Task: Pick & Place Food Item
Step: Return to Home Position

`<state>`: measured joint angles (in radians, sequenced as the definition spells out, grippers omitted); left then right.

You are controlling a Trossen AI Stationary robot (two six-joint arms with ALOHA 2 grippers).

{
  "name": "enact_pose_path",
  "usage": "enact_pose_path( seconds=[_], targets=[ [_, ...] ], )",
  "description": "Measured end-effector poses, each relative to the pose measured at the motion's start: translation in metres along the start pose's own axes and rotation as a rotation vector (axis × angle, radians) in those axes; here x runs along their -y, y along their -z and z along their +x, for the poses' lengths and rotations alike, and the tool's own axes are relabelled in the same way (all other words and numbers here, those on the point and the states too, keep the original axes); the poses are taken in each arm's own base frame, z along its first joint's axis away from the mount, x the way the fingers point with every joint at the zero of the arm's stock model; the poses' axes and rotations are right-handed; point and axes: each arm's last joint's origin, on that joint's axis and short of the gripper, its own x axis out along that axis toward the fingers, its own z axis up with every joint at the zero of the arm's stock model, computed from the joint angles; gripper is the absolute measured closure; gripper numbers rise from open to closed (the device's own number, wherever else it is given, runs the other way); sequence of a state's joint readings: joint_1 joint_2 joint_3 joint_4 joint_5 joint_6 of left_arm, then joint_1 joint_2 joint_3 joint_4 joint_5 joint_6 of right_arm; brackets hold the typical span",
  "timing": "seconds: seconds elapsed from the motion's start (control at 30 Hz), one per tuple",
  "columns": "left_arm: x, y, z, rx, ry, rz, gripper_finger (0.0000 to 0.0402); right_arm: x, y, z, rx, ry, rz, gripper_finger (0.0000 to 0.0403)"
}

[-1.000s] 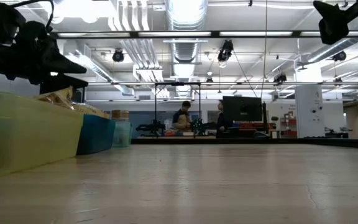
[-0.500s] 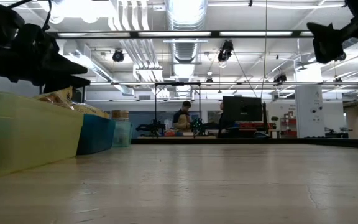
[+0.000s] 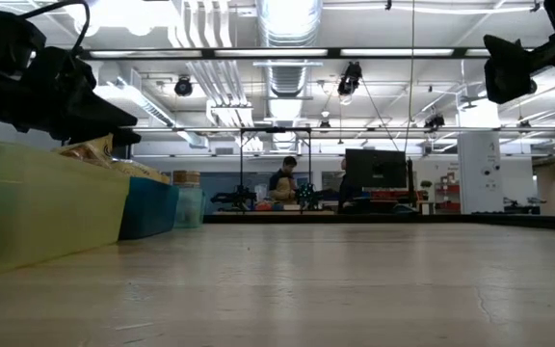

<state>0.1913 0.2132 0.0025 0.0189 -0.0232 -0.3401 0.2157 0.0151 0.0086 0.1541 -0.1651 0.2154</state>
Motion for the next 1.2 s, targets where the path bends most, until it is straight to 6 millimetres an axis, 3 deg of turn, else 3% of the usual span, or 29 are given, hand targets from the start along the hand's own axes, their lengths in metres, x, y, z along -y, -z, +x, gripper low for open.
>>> enact_pose_path(
  seconds=[0.3, 1.2],
  targets=[
    [-0.0001, 0.0, 0.0, 0.0, -0.001, 0.0, 0.0194, 0.0023, 0.0097, -0.0005, -0.101, 0.017, -0.226, 0.0044],
    [-0.0002, 0.0002, 0.0001, -0.001, -0.001, -0.001, 0.0193, 0.0023, 0.0094, -0.0005, -0.098, 0.02, -0.199, 0.0044]
  ],
)
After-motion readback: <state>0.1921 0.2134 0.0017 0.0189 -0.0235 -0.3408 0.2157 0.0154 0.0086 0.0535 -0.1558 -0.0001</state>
